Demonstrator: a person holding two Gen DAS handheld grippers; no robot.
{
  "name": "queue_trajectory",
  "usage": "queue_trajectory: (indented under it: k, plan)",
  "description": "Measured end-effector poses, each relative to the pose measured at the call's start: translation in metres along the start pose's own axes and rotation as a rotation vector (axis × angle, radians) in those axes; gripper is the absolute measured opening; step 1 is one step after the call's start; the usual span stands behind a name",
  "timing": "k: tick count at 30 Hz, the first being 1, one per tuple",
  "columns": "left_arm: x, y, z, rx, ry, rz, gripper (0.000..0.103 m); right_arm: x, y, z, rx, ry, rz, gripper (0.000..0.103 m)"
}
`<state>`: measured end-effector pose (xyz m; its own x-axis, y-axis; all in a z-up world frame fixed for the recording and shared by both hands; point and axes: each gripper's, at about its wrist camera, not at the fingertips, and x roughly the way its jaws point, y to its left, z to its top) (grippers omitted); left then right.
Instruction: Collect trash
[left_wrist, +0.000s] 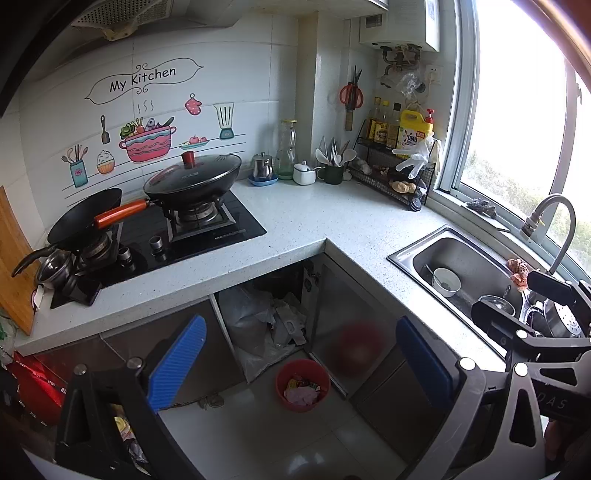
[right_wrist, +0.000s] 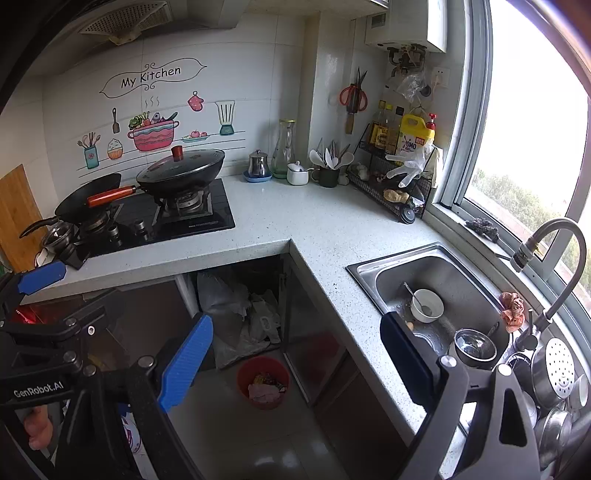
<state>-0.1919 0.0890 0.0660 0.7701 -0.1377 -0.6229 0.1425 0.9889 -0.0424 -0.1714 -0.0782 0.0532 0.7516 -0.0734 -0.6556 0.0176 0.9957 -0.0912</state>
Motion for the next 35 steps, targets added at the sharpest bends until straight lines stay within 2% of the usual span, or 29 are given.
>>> queue_trajectory:
  k: [35]
  plan:
    - [-0.009, 0.002, -0.014, 0.001, 0.021, -0.008, 0.102, -0.005, 0.014, -0.010, 0.003, 0.022, -0.002, 0.092]
